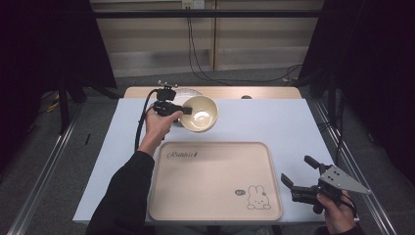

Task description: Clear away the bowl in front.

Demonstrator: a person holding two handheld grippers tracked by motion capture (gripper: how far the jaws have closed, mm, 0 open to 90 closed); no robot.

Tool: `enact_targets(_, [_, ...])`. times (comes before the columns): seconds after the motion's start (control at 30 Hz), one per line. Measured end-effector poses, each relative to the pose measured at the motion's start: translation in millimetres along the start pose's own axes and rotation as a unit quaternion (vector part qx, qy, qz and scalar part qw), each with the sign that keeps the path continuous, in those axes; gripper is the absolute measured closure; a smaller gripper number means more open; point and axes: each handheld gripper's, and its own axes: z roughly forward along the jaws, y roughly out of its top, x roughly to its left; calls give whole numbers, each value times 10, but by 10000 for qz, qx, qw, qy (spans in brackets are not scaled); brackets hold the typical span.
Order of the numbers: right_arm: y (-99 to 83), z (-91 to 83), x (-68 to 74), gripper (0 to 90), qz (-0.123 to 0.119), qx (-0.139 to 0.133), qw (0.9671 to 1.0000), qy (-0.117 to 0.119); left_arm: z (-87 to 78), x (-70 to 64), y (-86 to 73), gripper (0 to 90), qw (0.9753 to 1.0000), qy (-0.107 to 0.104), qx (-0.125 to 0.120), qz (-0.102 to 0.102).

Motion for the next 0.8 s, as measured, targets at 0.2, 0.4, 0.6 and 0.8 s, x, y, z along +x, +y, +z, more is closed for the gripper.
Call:
enact_targets(0.2, [0, -2, -1, 11, 3, 5, 10000, 6, 70, -85, -25, 838, 9999, -118, 40, 14])
enact_targets(0.4, [1, -5, -3, 11, 1, 14, 10000, 19, 117, -164, -44, 838, 9997, -228, 99, 78])
enact_targets(0.6, [2, -6, -2, 11, 15, 16, 10000, 20, 150, -226, -58, 838, 9993, -298, 150, 141])
enact_targets(0.8, [2, -1, -1, 11, 0, -4, 10000, 10, 192, -301, -86, 838, 9991, -374, 170, 133])
